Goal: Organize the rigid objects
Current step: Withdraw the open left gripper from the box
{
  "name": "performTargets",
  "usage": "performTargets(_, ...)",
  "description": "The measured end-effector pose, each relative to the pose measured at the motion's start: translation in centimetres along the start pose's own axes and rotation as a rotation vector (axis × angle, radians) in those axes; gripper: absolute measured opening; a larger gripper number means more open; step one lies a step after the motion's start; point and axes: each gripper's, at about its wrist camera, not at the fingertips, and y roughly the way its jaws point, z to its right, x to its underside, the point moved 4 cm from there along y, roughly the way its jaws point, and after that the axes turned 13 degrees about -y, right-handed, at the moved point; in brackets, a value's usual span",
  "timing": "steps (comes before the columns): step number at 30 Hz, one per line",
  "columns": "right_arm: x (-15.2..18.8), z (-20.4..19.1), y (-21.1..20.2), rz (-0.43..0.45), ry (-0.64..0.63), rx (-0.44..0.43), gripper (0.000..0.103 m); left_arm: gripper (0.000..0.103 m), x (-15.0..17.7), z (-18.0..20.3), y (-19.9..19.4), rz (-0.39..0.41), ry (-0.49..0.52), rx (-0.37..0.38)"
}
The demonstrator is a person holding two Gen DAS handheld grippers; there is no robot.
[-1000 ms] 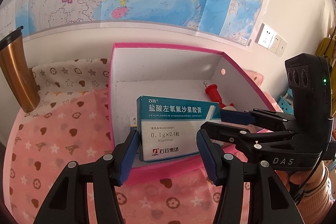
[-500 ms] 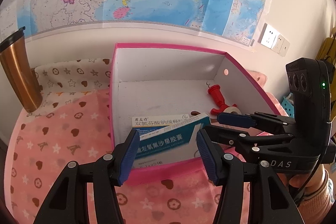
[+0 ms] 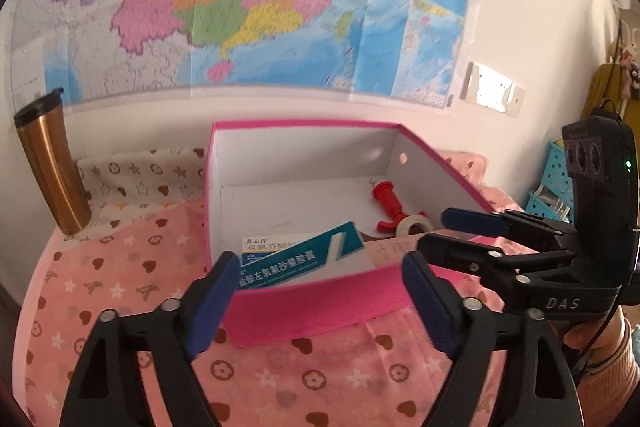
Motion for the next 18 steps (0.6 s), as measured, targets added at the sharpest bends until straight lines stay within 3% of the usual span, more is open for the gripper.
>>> performTargets(4, 1.5, -0.6, -2.2, 0.047, -0.022, 0.072, 0.083, 0.086, 1.2, 0.3, -0.8, 0.013, -0.008, -0.011)
performTargets(10, 5.0, -1.7, -4.0, 0.057, -0.02, 0.171, 0.098, 0.086, 3.7, 0.1, -0.4, -0.017, -0.047, -0.111)
performTargets(18, 7.4, -3.2, -4.9, 0.038, -0.027, 0.195, 0.098, 0.086, 6.1, 0.6, -0.9, -0.025, -0.022, -0.18)
